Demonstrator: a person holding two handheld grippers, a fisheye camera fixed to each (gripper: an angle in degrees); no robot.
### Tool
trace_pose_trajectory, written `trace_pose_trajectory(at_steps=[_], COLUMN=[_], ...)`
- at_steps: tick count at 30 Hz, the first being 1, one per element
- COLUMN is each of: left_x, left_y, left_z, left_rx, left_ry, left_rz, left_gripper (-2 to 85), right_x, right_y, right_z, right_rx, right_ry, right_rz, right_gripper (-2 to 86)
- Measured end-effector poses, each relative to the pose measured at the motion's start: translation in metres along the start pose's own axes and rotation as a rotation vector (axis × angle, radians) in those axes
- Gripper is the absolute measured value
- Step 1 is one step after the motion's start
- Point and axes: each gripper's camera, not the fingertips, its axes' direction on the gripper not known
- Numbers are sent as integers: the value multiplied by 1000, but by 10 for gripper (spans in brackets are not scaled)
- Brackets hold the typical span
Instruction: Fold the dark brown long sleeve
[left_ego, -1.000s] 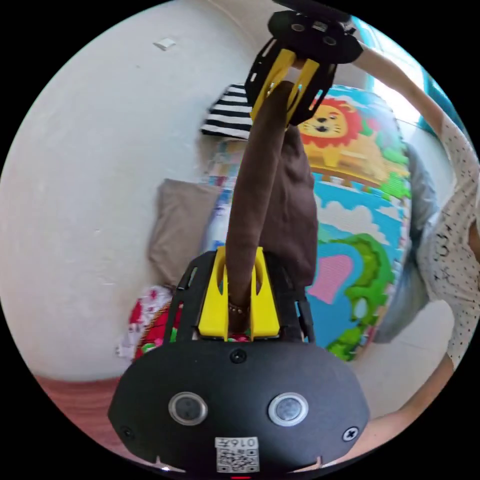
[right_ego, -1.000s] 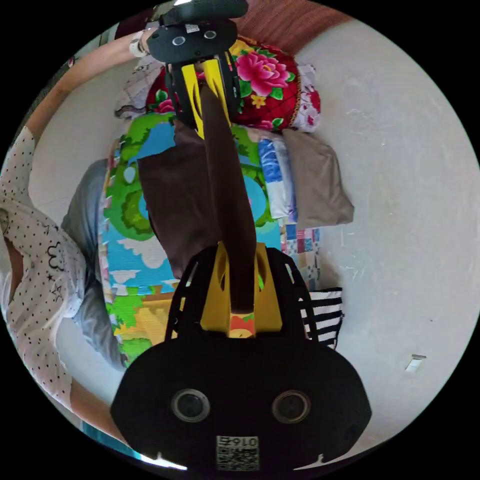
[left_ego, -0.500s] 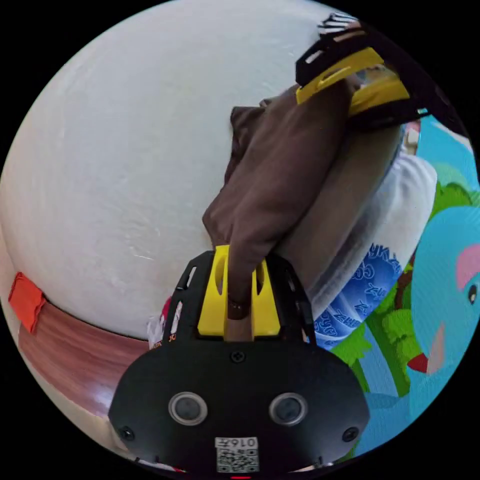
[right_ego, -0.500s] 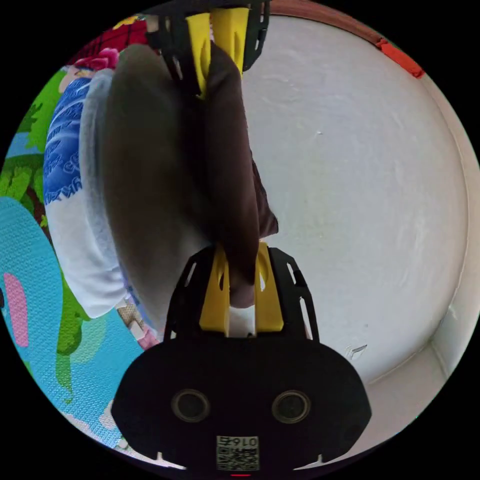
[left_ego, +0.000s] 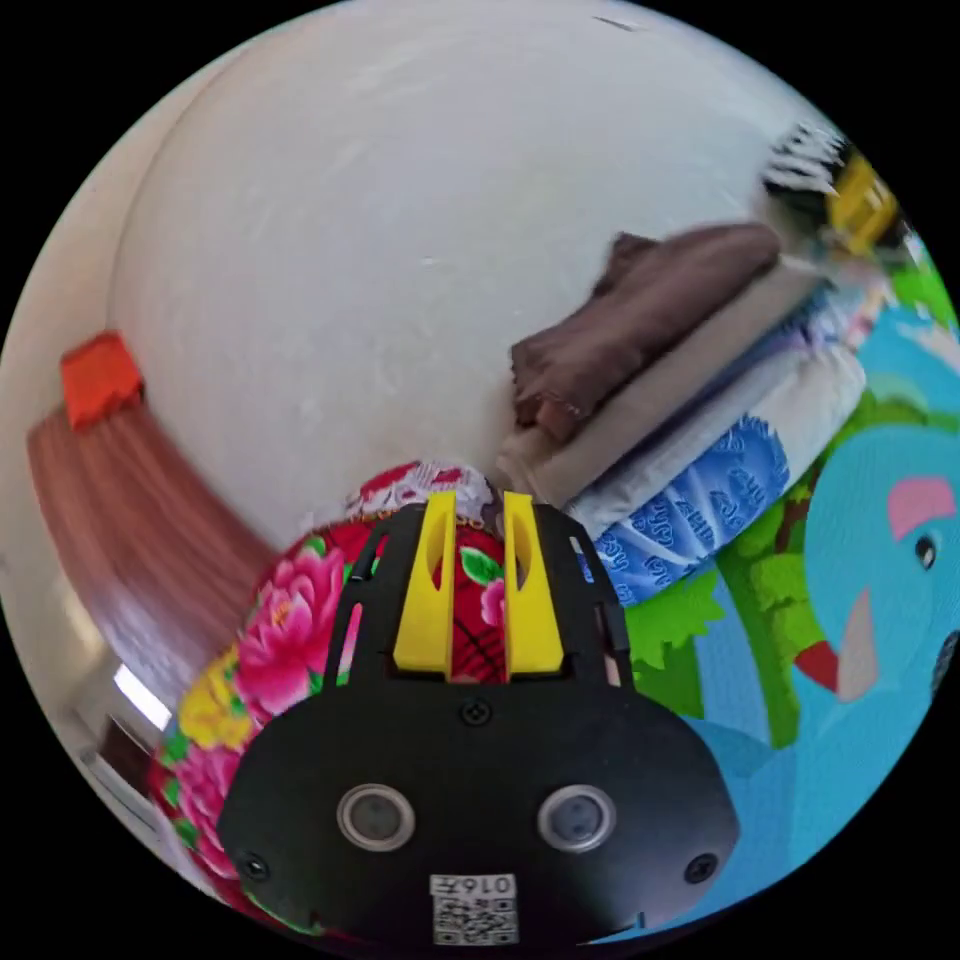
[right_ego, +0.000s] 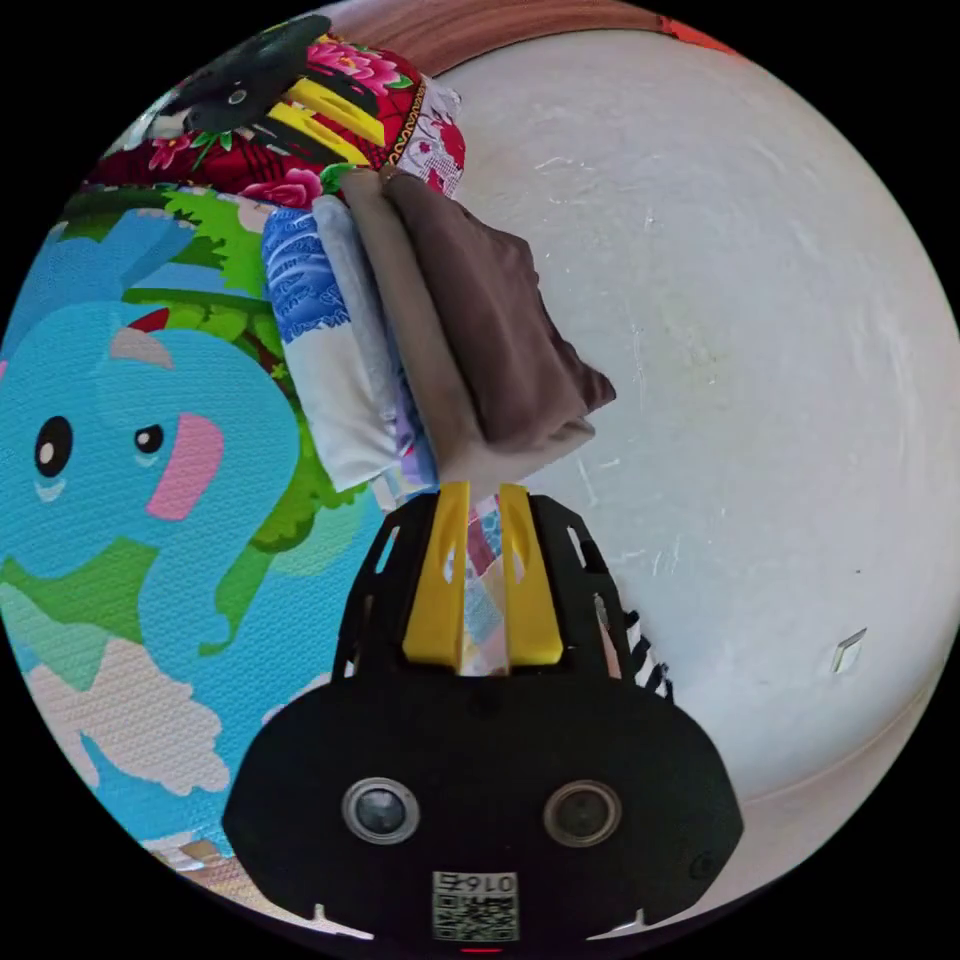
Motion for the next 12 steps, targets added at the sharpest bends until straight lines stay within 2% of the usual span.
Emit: trace_pose_trajectory(at_steps=[1,2,3,5,6,8,12], left_x=[-10,-24,-32,-33,-29,-15,28], left_y=[8,23,35,49,57,65,79], left_z=[-7,-22,-39,-69,-91,-121,-173], left_rx=[-14,-31,-37,-26,-22,-36,-84], left_ry=[68,236,400,588,675,784,1040], left_rz=[-65,-155,-203,-269,-316,-355,-389], left_gripper=[47,28,17,4,-1,-6,-7], right_x=[7,19,27,63,72,102,123], right_y=[36,76,98,192,216,301,394], right_z=[-9,-21,-29,-58,-64,-77,-63], right_rx=[0,22,41,137,160,188,56], right_ry=[-85,-142,-159,-194,-200,-150,-36], right_rz=[69,175,232,523,598,847,1044], right_gripper=[55,48,45,30,26,14,21])
